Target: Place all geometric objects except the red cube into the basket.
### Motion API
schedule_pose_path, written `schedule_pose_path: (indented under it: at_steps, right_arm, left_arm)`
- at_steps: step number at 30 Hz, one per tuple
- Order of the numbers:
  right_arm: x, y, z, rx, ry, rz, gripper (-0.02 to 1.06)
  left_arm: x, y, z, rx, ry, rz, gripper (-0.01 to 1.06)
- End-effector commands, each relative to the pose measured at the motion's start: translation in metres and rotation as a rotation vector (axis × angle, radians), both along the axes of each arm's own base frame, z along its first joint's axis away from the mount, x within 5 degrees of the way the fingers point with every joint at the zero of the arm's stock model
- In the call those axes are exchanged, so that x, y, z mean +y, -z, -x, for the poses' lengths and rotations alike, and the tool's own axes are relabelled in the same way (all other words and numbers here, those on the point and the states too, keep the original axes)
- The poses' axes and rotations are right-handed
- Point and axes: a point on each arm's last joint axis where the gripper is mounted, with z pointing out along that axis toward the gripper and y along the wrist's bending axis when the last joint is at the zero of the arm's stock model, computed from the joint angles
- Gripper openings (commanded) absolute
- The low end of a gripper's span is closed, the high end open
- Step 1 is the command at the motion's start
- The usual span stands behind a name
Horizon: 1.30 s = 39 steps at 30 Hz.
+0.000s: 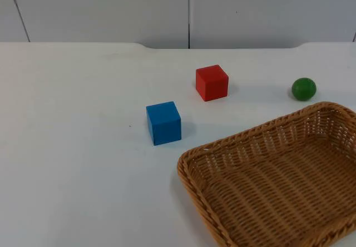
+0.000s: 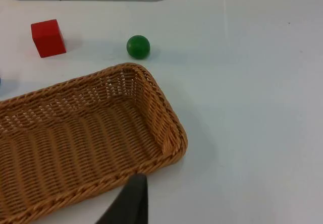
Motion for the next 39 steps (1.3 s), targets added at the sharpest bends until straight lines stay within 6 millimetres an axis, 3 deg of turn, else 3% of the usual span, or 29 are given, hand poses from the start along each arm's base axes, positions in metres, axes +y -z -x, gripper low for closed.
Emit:
schedule_pose_path:
  at_steps: [1, 8, 15, 19, 20, 25, 26, 34, 36, 37, 39]
  right_arm:
    - [0.000, -0.002, 0.000, -0.017, 0.009, 0.001, 1.05]
    - [0.000, -0.024, -0.009, -0.042, 0.005, 0.007, 1.05]
    - [0.002, -0.054, -0.050, 0.011, -0.002, 0.020, 1.05]
    - [0.004, -0.062, -0.081, 0.056, -0.003, 0.022, 1.05]
    - [0.004, -0.062, -0.081, 0.056, -0.003, 0.022, 1.05]
    - [0.005, -0.059, -0.103, 0.089, -0.005, 0.024, 1.05]
    - [0.005, -0.059, -0.103, 0.089, -0.005, 0.024, 1.05]
    - [0.005, -0.057, -0.116, 0.106, -0.008, 0.029, 1.05]
    - [0.005, -0.056, -0.117, 0.112, -0.008, 0.029, 1.05]
    - [0.005, -0.056, -0.117, 0.112, -0.008, 0.029, 1.05]
    - [0.005, -0.056, -0.117, 0.108, -0.008, 0.029, 1.05]
  left_arm:
    - [-0.001, 0.000, -0.002, 0.001, -0.001, 0.009, 1.05]
    - [-0.002, -0.012, -0.013, 0.043, -0.001, 0.032, 1.05]
    - [-0.002, -0.042, -0.044, 0.114, 0.002, 0.049, 1.05]
    - [-0.002, -0.051, -0.073, 0.176, -0.002, 0.057, 1.05]
    - [-0.002, -0.051, -0.073, 0.176, -0.002, 0.057, 1.05]
    - [-0.004, -0.051, -0.111, 0.247, 0.006, 0.092, 1.05]
    - [-0.004, -0.051, -0.111, 0.247, 0.006, 0.092, 1.05]
    - [-0.015, -0.061, -0.175, 0.337, 0.169, 0.088, 1.05]
    - [-0.020, -0.062, -0.202, 0.360, 0.237, 0.102, 1.00]
    - [-0.020, -0.062, -0.202, 0.360, 0.237, 0.102, 1.00]
    - [-0.024, -0.056, -0.224, 0.399, 0.284, 0.090, 0.92]
